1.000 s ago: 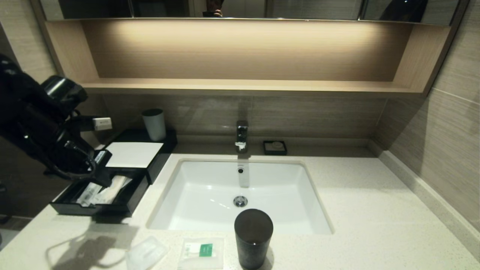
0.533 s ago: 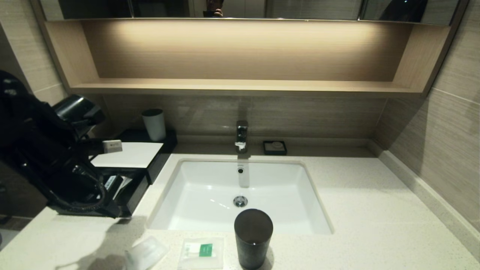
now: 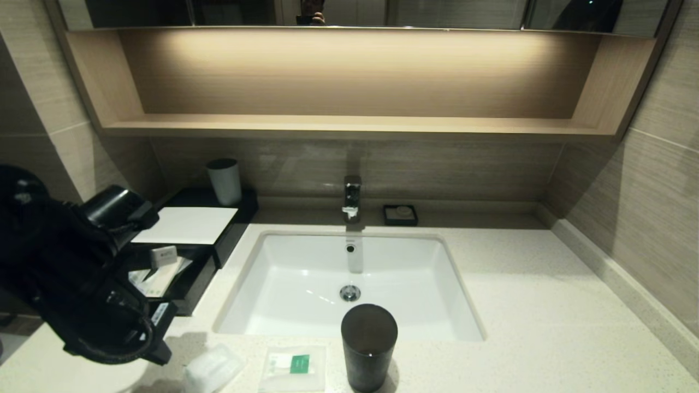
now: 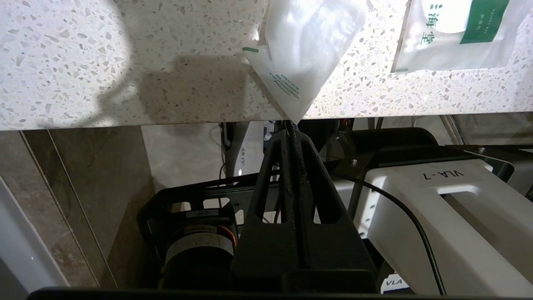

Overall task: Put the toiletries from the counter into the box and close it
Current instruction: Pick up the bathroom toiletry

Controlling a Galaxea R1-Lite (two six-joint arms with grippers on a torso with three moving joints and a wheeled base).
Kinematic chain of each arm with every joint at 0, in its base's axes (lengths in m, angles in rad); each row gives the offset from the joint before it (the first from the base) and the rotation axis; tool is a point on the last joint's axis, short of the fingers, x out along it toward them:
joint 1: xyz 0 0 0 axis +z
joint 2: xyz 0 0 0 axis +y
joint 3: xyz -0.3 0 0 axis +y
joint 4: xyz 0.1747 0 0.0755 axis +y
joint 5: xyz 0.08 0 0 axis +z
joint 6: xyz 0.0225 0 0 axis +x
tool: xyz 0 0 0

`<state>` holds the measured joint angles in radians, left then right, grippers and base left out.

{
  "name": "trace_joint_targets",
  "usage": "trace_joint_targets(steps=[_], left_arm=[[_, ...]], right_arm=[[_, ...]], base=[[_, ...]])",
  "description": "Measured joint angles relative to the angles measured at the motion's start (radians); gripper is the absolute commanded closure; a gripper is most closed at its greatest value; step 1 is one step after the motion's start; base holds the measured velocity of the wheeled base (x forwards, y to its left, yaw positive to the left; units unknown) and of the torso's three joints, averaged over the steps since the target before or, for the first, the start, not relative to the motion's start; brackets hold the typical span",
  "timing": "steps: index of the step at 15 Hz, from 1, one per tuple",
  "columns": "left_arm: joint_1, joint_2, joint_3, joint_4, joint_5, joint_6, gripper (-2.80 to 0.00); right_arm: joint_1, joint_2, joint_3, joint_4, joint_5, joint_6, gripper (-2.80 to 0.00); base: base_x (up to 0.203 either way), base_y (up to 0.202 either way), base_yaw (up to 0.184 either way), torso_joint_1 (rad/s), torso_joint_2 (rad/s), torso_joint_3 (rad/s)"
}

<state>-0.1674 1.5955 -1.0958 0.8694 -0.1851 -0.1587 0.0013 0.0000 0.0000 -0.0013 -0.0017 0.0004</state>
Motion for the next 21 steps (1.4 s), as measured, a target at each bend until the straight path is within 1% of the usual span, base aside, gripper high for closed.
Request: trace_joint_targets(steps=[2, 5, 6, 10, 15, 21], left_arm=[[-0.002, -0.007, 0.049, -0.037, -0.003, -0.005, 0.00], [-0.015, -0.009, 0.079, -0.054, -0.006, -0.005, 0.00], [-0.015, -0.007, 0.088, -0.067, -0.006, -0.007, -2.80], [-0.017, 0.003, 0.136, -0.137, -0.006, -0.010, -2.80], [-0.019, 0.026, 0.161, -0.151, -0.014, -0.011, -2.80], [-0.018, 0.095, 0.161, -0.183, -0.016, -0.010, -2.80]], right_arm=[[0.000, 0.000, 0.000, 0.000, 0.000, 0.000, 0.00], [0.000, 0.000, 0.000, 0.000, 0.000, 0.000, 0.00], [0.000, 0.000, 0.000, 0.000, 0.000, 0.000, 0.00], [0.000, 0.000, 0.000, 0.000, 0.000, 0.000, 0.00], [0.000, 0.000, 0.000, 0.000, 0.000, 0.000, 0.00], [0.000, 0.000, 0.000, 0.000, 0.000, 0.000, 0.00]], base=[[0.000, 0.000, 0.000, 0.000, 0.00, 0.000], [0.000, 0.000, 0.000, 0.000, 0.00, 0.000], [0.000, 0.000, 0.000, 0.000, 0.00, 0.000], [0.000, 0.000, 0.000, 0.000, 0.00, 0.000], [0.000, 0.000, 0.000, 0.000, 0.00, 0.000], [0.000, 0.000, 0.000, 0.000, 0.00, 0.000]])
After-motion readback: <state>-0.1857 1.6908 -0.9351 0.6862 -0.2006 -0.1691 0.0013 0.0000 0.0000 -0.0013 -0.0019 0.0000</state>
